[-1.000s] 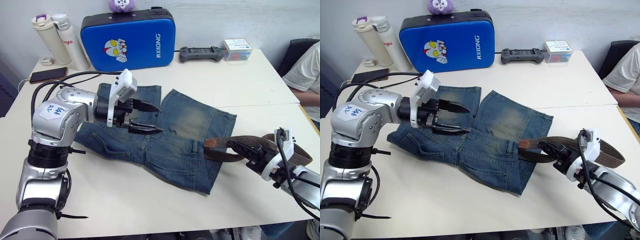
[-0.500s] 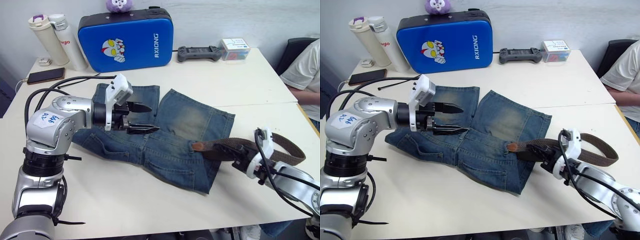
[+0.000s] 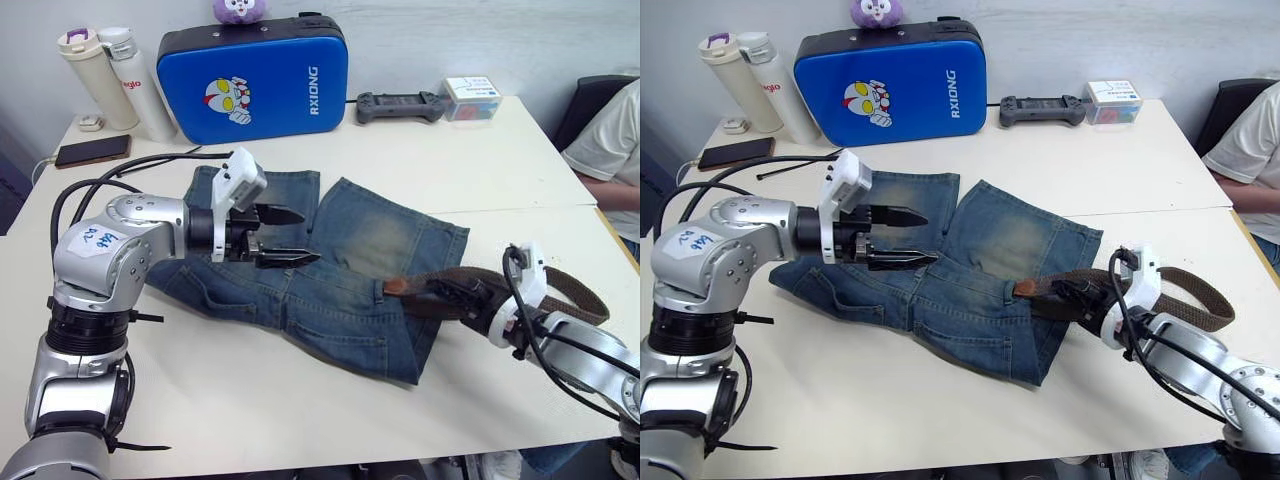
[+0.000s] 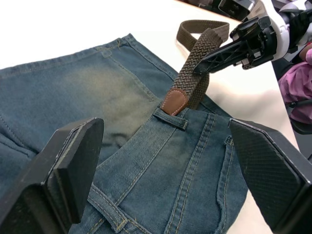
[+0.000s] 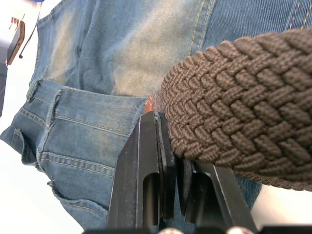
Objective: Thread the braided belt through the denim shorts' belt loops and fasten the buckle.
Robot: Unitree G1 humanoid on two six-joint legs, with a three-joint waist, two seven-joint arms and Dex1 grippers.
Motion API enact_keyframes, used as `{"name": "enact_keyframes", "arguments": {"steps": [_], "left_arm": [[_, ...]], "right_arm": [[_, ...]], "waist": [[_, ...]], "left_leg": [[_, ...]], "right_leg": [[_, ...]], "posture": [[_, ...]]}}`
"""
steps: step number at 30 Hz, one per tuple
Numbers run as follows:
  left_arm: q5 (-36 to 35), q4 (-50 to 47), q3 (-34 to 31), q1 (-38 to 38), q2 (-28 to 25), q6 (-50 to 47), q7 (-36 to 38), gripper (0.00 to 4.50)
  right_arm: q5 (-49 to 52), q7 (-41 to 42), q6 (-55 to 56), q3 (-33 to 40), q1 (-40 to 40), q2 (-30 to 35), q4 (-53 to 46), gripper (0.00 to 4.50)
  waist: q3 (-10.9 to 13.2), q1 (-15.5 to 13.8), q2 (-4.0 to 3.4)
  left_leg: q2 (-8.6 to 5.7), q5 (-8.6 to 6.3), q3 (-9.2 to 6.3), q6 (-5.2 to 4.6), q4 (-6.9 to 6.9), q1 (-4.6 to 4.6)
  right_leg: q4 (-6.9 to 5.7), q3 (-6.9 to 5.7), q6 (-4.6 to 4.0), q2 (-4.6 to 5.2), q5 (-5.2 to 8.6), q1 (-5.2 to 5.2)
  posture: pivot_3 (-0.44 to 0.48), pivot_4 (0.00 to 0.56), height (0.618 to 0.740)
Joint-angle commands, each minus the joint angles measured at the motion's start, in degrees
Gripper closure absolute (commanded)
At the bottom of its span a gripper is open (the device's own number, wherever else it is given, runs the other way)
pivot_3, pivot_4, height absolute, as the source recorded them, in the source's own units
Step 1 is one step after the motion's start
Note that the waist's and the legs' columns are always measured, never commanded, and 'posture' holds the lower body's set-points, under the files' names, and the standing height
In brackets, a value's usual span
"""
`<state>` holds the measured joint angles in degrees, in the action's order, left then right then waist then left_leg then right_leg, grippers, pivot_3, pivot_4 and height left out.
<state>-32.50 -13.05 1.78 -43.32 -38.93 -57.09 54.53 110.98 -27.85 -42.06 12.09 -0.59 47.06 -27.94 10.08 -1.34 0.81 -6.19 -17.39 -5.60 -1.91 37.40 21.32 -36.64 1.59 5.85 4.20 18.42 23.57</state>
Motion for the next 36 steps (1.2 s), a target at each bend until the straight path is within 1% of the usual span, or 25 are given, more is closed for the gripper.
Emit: {"name": "enact_keyframes", "arguments": {"steps": [1,6,10,14,22,25,31,34,36], "left_arm": [[-0.5,-0.8,0.6,-0.7,0.6,1.6,0.0,0.02],[-0.2,-0.2,1.3,-1.0,0.8,2.6,0.1,0.02],[-0.4,-0.2,1.5,-1.0,1.0,2.9,0.1,0.02],[-0.1,-0.4,2.5,-0.8,0.9,3.1,0.3,0.02],[-0.9,-0.7,1.9,-1.6,0.1,2.0,0.3,0.02],[-1.2,-1.1,1.9,-1.6,0.0,1.7,0.2,0.02],[-1.2,-1.5,2.1,-1.7,-0.1,1.1,0.0,0.02],[-1.9,-1.9,2.0,-2.6,0.0,0.1,-0.1,0.02],[-2.0,-1.9,2.0,-2.9,-0.1,-0.1,-0.1,0.02]], "right_arm": [[2.0,-2.6,1.6,1.4,-0.4,0.9,-4.3,4.50],[2.0,-5.7,2.6,-0.4,0.7,0.3,-6.4,4.50],[2.0,-7.9,4.0,0.0,1.4,0.2,-7.2,4.50],[2.0,-8.3,4.4,-0.4,1.4,0.0,-7.0,4.50],[1.3,-8.0,4.9,-3.9,0.9,-1.9,-6.0,4.50],[0.6,-7.7,5.4,-5.4,-0.1,-3.6,-5.5,4.50],[-1.8,-6.1,8.3,-7.9,-3.2,-12.3,-3.1,4.50],[-4.3,-5.3,6.4,-10.8,-4.2,-14.1,-1.7,4.50],[-7.5,-4.4,4.5,-12.5,-4.3,-14.0,-0.5,4.50]], "waist": [[0.0,0.0,0.00],[0.0,0.0,0.00],[0.0,0.0,0.00],[0.0,0.0,0.00],[0.0,0.0,0.00],[0.0,0.1,0.00],[0.0,0.2,-0.02],[0.0,0.2,-0.02],[0.0,0.2,-0.02]], "left_leg": [[0.00,0.00,0.00,0.00,0.00,0.01],[0.00,0.00,0.00,0.00,0.00,0.01],[0.00,0.00,0.00,0.00,0.00,0.01],[0.00,0.00,0.00,0.00,0.01,0.01],[0.00,0.00,0.00,0.00,0.00,0.01],[0.00,0.00,0.00,0.00,0.00,0.01],[0.01,0.00,0.00,0.00,-0.03,0.01],[-0.01,0.00,0.01,0.00,-0.04,0.01],[0.00,0.00,0.00,0.01,-0.04,0.01]], "right_leg": [[0.00,0.00,0.00,0.00,0.00,0.00],[0.00,0.00,0.00,0.00,0.00,0.00],[0.01,0.00,0.00,0.00,0.00,0.00],[0.01,0.00,0.00,0.00,0.00,0.00],[0.02,0.00,0.00,0.00,0.00,0.01],[0.01,0.00,0.00,-0.01,0.00,0.01],[0.00,0.02,0.00,-0.03,0.00,0.04],[0.00,0.05,0.00,-0.03,0.00,0.05],[-0.01,0.04,0.00,-0.03,0.00,0.07]], "posture": [[0.000,0.150,0.740],[0.000,0.150,0.740],[0.000,0.150,0.740],[0.000,0.150,0.740],[0.000,0.150,0.740],[0.000,0.150,0.740],[0.000,0.150,0.740],[0.000,0.150,0.740],[0.000,0.150,0.740]]}}
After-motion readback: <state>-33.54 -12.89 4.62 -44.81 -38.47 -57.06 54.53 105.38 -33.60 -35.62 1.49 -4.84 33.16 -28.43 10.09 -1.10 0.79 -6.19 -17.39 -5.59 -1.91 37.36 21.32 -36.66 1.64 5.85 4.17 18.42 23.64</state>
